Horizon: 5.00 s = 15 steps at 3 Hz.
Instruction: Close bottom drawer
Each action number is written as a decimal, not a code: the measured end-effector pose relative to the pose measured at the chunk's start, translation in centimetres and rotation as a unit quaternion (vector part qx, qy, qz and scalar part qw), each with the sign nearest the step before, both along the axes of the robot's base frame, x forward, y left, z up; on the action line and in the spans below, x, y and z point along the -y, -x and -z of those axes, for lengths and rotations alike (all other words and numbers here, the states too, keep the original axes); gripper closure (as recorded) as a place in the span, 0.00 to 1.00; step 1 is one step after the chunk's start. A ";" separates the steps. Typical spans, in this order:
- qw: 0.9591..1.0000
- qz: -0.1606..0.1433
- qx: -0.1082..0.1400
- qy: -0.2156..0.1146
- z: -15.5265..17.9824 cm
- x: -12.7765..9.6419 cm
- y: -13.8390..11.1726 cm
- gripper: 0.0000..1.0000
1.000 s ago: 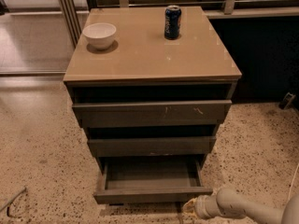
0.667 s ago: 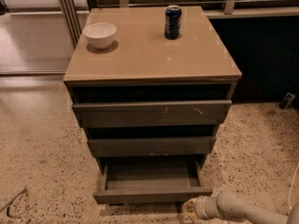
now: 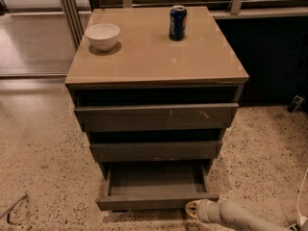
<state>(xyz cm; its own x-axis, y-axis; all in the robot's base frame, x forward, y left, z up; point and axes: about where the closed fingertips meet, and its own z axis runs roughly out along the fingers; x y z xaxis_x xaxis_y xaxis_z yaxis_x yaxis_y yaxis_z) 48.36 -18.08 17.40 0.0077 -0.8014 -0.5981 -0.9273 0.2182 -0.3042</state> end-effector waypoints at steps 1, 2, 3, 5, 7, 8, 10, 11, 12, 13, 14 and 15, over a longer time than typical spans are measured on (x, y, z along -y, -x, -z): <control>1.000 0.011 0.028 -0.002 1.0 0.1 -1.4 1.00; 0.998 0.026 0.058 -0.007 1.9 0.4 -2.6 1.00; 0.995 0.042 0.090 -0.013 2.5 0.7 -4.0 1.00; 0.988 0.068 0.136 -0.023 2.8 1.9 -7.6 1.00; 0.983 0.090 0.157 -0.027 2.7 3.3 -11.2 1.00; 0.982 0.099 0.161 -0.030 2.7 3.9 -12.8 1.00; 0.981 0.111 0.155 -0.031 2.8 4.1 -17.8 1.00; 0.981 0.111 0.155 -0.031 2.8 4.1 -17.8 1.00; 0.987 0.088 0.128 -0.033 2.6 3.3 -16.4 1.00; 0.996 0.052 0.068 -0.038 2.0 2.3 -13.1 1.00; 0.999 0.026 -0.001 -0.038 0.7 2.2 -9.1 1.00; 0.999 0.023 -0.010 -0.041 0.7 1.6 -8.5 1.00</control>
Offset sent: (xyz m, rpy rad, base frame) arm 0.0422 -0.0120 -0.0277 0.0250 -0.1940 -0.0959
